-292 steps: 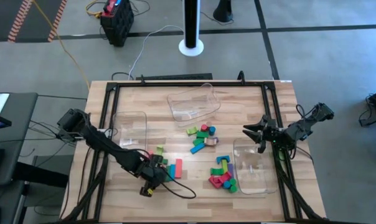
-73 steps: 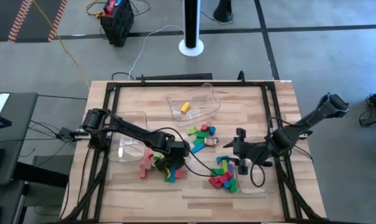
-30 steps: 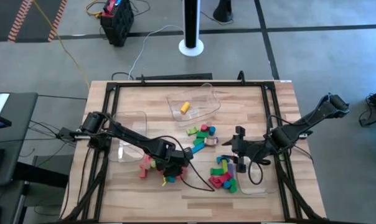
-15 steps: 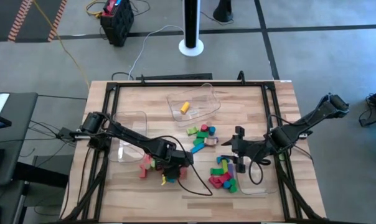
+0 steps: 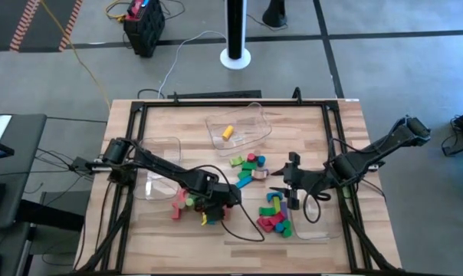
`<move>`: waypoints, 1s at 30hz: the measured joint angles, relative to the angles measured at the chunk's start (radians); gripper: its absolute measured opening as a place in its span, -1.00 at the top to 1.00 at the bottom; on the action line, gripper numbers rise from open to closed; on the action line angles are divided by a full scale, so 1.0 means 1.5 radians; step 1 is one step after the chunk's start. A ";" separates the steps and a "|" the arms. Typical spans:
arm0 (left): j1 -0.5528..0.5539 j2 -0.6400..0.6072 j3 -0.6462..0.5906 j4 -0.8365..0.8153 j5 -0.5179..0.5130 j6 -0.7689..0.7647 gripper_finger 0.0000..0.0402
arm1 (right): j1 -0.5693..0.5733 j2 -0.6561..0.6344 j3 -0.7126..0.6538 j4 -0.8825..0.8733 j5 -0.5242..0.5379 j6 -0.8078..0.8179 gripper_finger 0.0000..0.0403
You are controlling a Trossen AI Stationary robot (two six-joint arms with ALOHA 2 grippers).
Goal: Sort blocks by size
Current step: Put the orange rectangular block into the right transparent bin
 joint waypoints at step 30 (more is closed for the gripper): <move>0.049 0.045 0.043 -0.072 -0.094 -0.132 -0.04 | 0.003 0.000 -0.001 -0.005 0.000 -0.002 -0.21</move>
